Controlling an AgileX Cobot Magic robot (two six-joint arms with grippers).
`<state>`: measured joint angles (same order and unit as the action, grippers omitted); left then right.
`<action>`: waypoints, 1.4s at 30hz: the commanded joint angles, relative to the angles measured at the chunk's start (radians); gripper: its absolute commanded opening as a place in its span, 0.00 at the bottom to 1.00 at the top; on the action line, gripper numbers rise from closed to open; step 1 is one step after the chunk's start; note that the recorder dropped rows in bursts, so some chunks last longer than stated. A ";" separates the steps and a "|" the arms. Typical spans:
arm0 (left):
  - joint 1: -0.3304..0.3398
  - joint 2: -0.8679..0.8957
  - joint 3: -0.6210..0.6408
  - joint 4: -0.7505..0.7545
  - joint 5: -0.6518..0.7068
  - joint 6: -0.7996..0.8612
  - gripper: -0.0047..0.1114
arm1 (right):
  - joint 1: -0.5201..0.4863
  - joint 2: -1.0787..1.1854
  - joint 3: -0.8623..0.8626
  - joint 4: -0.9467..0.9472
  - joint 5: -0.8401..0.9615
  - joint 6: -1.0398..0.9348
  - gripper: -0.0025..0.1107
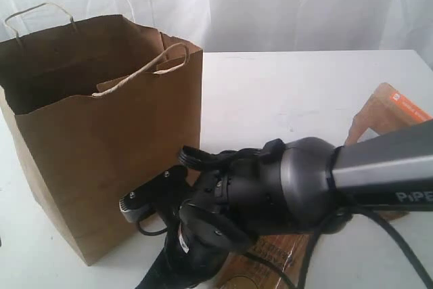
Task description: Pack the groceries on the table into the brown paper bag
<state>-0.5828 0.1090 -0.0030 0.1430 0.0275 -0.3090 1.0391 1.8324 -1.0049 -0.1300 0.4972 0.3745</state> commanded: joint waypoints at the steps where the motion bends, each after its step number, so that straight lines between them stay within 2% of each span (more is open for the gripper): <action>1: 0.002 -0.005 0.003 -0.001 -0.004 -0.005 0.04 | 0.027 -0.082 0.005 0.001 0.005 -0.028 0.02; 22: 0.002 -0.005 0.003 -0.001 -0.004 -0.005 0.04 | 0.038 -0.276 0.001 -0.020 0.006 -0.038 0.02; 29: 0.002 -0.005 0.003 -0.001 -0.004 -0.005 0.04 | 0.080 -0.300 -0.008 -0.032 0.005 -0.045 0.02; 38: 0.002 -0.005 0.003 -0.001 -0.004 -0.005 0.04 | 0.131 -0.306 -0.084 -0.047 0.005 -0.126 0.02; 42: 0.002 -0.005 0.003 -0.001 -0.004 -0.005 0.04 | 0.162 -0.306 -0.151 -0.047 0.005 -0.220 0.02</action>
<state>-0.5828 0.1090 -0.0030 0.1430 0.0275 -0.3090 1.1860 1.5393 -1.1198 -0.1639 0.5096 0.2178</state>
